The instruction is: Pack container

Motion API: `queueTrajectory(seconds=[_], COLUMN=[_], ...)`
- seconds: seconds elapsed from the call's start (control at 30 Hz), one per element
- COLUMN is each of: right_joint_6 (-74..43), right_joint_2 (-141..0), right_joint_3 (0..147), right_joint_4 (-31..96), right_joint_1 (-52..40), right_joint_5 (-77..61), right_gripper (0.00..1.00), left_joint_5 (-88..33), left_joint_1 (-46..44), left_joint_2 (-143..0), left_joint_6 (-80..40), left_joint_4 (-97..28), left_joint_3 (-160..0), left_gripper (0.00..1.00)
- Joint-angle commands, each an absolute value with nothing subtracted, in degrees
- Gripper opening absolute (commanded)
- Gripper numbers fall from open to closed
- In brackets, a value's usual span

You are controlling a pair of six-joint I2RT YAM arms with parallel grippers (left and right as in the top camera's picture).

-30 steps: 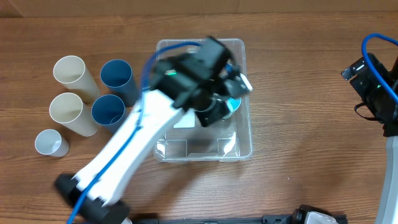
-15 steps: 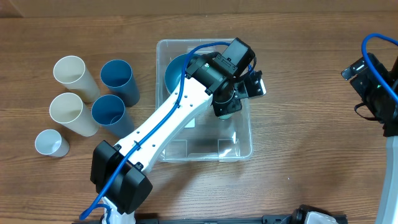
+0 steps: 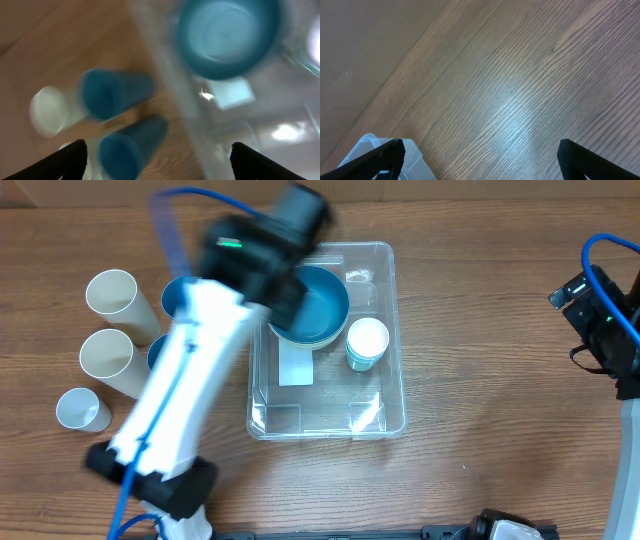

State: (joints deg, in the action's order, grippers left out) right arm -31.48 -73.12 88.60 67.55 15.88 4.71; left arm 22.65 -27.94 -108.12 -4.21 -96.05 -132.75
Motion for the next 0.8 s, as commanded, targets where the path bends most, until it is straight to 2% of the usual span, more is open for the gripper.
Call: queueTrajectory(seconds=[0.0, 0.07, 0.17, 0.23, 0.3, 0.47, 0.53, 0.67, 0.77], right_joint_6=[-31.7, -31.7, -31.7, -31.7, -31.7, -31.7, -31.7, -31.7, -31.7], right_joint_2=[-72.8, -72.8, -72.8, -72.8, -72.8, -72.8, -72.8, -72.8, -72.8], right_joint_3=[89.0, 89.0, 89.0, 89.0, 89.0, 89.0, 89.0, 89.0, 89.0], right_joint_4=[67.3, 67.3, 67.3, 67.3, 67.3, 67.3, 67.3, 67.3, 67.3], right_joint_1=[16.1, 16.1, 16.1, 16.1, 16.1, 16.1, 16.1, 16.1, 16.1], right_joint_5=[5.0, 5.0, 5.0, 5.0, 5.0, 5.0, 5.0, 5.0, 5.0], right_gripper=[1.00, 1.00, 1.00, 1.00, 1.00, 1.00, 1.00, 1.00, 1.00], left_joint_5=[23.5, 20.7, 16.0, 8.6, 4.9, -0.1, -2.8, -5.5, -5.5], left_joint_1=[-11.2, 1.7, 19.7, 31.8, 38.7, 48.2, 48.9, 48.3, 48.0], left_joint_2=[-99.4, -97.1, -97.2, -99.0, -101.1, -106.5, -106.7, -106.7, -106.7], left_joint_6=[-19.5, -20.2, -21.1, -22.3, -22.3, -20.2, -17.5, -14.6, -13.6], left_joint_4=[-96.8, -96.8, -96.5, -93.8, -91.0, -83.7, -80.5, -73.4, -68.4], left_joint_3=[-135.0, -135.0, -134.5, -131.0, -126.0, -106.9, -101.9, -91.7, -83.9], left_gripper=[0.94, 1.00, 0.98, 0.96, 0.95, 0.94, 0.88, 0.87, 0.74])
